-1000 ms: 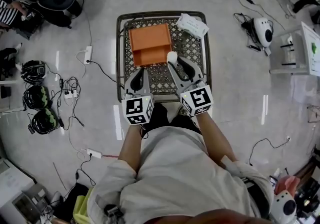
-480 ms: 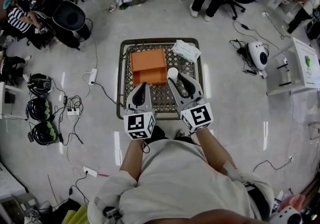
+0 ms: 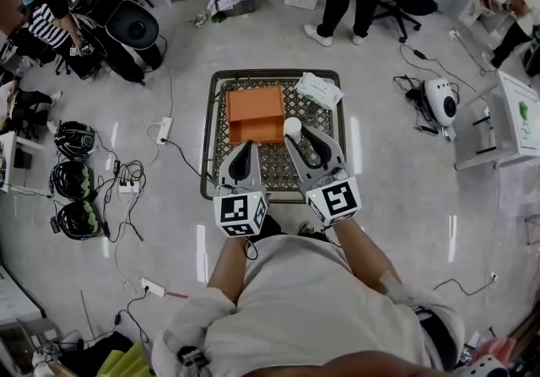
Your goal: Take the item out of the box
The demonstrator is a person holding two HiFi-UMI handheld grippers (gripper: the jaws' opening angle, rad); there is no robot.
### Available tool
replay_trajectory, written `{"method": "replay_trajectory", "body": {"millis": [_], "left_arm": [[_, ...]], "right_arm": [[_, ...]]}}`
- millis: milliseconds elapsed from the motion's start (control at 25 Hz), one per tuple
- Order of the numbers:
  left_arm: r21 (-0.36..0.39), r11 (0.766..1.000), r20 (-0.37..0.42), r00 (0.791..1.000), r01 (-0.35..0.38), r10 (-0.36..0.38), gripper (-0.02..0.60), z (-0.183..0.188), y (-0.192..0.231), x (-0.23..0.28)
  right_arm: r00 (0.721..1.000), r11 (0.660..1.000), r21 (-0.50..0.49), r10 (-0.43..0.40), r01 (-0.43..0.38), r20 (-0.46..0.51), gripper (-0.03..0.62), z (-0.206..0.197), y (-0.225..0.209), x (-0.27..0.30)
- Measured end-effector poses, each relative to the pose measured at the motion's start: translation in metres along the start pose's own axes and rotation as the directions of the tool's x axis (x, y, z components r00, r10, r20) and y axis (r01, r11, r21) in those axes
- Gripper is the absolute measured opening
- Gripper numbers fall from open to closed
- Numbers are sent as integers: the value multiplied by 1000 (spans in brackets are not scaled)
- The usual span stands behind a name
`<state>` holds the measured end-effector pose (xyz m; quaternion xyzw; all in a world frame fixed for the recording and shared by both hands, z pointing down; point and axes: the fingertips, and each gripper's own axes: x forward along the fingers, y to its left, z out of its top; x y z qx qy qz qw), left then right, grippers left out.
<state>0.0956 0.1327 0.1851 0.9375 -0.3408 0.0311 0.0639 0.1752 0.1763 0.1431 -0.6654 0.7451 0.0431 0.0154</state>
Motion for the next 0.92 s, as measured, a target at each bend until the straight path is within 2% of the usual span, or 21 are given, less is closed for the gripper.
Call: {"method": "replay_trajectory", "body": {"millis": [640,920], "left_arm": [[12,1000,3,1000,-1,1,11,-3,-6,8],[2,1000,-5,1000,-9,9,11,-5,3,15]], "right_arm": [[1000,1000,5,-5,5,14,120,-1,-11,0],[1000,1000,12,4,-4,-12,120,-11,-12,11]]}}
